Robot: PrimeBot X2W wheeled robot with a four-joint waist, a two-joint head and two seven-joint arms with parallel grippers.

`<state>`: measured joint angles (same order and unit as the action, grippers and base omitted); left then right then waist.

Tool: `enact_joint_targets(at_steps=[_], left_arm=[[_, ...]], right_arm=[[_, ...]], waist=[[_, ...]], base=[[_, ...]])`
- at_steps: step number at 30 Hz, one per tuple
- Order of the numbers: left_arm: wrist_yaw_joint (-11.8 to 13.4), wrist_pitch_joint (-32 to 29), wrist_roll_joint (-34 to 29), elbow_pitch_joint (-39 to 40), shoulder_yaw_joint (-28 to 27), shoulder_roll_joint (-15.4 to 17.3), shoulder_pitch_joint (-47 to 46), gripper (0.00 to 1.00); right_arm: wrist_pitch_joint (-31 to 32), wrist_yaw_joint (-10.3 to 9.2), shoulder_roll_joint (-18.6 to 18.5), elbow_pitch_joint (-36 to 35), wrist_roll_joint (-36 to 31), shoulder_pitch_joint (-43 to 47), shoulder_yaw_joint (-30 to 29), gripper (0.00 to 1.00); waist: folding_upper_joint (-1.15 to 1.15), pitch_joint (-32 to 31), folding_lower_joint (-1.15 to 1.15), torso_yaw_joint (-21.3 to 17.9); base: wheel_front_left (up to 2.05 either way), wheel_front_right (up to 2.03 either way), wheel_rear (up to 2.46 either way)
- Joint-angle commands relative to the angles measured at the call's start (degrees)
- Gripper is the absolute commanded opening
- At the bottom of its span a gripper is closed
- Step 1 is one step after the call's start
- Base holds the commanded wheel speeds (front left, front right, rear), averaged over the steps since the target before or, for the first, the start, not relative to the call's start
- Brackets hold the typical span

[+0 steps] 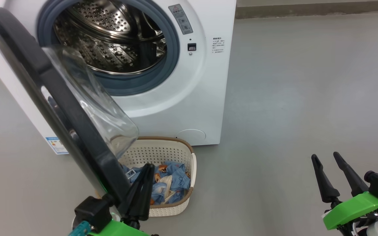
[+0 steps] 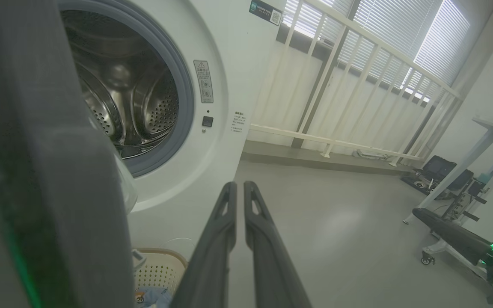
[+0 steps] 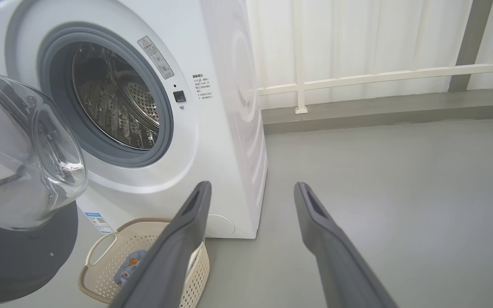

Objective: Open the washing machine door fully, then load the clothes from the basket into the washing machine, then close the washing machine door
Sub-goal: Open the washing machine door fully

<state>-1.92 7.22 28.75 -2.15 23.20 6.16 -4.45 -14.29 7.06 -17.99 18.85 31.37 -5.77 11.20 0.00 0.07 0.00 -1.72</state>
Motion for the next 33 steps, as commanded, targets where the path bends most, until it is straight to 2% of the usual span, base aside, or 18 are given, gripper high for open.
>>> enact_joint_targets(at_steps=[1,20,33], left_arm=[[-0.1,0.6,0.4,0.9,-2.0,0.0,-2.3,0.0],[1.0,2.7,2.2,-10.9,-4.7,-0.2,-6.9,0.0],[3.2,3.4,3.5,-9.8,-8.3,2.7,-5.1,0.0]], right_arm=[[-0.7,0.43,-0.9,-1.0,0.2,-1.8,1.2,1.0],[-0.7,0.43,-0.4,-0.2,0.3,-2.0,1.3,1.0],[-0.7,0.43,-0.1,0.0,0.4,-2.0,0.9,1.0]], waist=[[0.0,0.1,0.0,-0.1],[0.0,0.6,0.0,1.1],[0.0,1.0,0.0,4.1]], base=[[0.0,0.0,0.0],[0.0,0.0,0.0],[0.0,0.0,0.0]])
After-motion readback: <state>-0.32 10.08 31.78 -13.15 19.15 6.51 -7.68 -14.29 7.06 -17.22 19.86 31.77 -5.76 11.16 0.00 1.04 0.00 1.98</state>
